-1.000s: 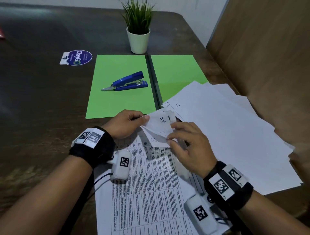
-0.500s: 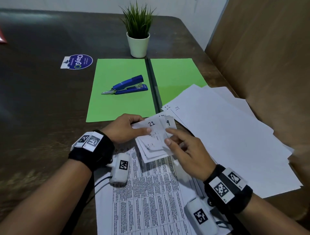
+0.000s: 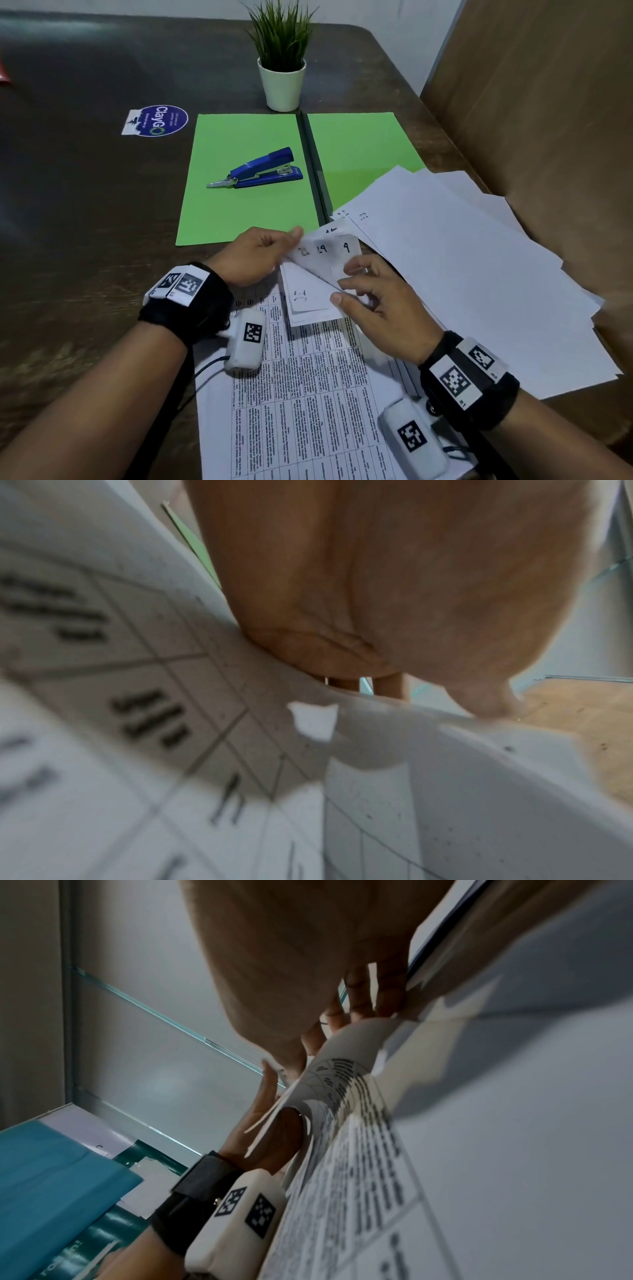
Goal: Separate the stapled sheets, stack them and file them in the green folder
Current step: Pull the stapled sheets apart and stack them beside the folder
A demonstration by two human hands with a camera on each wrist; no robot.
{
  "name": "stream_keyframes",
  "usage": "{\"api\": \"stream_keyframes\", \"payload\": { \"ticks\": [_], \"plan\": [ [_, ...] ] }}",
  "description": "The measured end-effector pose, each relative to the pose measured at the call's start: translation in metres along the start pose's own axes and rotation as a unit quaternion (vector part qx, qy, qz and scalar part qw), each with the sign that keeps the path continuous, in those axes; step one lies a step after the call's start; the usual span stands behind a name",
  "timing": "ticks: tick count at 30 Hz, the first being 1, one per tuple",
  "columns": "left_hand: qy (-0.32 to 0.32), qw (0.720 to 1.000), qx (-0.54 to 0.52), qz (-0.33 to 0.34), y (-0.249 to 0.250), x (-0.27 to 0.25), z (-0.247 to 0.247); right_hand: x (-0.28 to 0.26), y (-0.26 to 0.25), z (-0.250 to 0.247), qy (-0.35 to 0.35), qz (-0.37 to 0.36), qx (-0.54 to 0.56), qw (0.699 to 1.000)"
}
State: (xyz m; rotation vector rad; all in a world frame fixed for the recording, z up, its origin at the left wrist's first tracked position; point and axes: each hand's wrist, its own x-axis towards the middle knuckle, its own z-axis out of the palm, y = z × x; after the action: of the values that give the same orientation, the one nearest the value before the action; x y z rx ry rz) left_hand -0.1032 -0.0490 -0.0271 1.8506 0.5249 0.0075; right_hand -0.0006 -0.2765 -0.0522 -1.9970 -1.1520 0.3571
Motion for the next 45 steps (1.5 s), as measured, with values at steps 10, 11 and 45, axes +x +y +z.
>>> {"api": "stream_keyframes", "payload": {
  "ticks": [10, 11, 45],
  "plan": [
    [0.005, 1.000, 0.001, 0.008, -0.0046, 0.0033, -0.0007, 0.0002, 0.0001, 0.0000, 0.019, -0.011, -0.012, 1.000],
    [0.005, 1.000, 0.007, 0.014, -0.0039, 0.0033, -0.0007, 0.0003, -0.0005, 0.0000, 0.026, -0.015, -0.005, 1.000],
    [-0.023, 0.999, -0.031, 0.024, -0.0002, 0.0010, 0.0009, 0.0000, -0.0030, -0.0004, -0.035, -0.006, -0.068, 0.997]
  ]
}}
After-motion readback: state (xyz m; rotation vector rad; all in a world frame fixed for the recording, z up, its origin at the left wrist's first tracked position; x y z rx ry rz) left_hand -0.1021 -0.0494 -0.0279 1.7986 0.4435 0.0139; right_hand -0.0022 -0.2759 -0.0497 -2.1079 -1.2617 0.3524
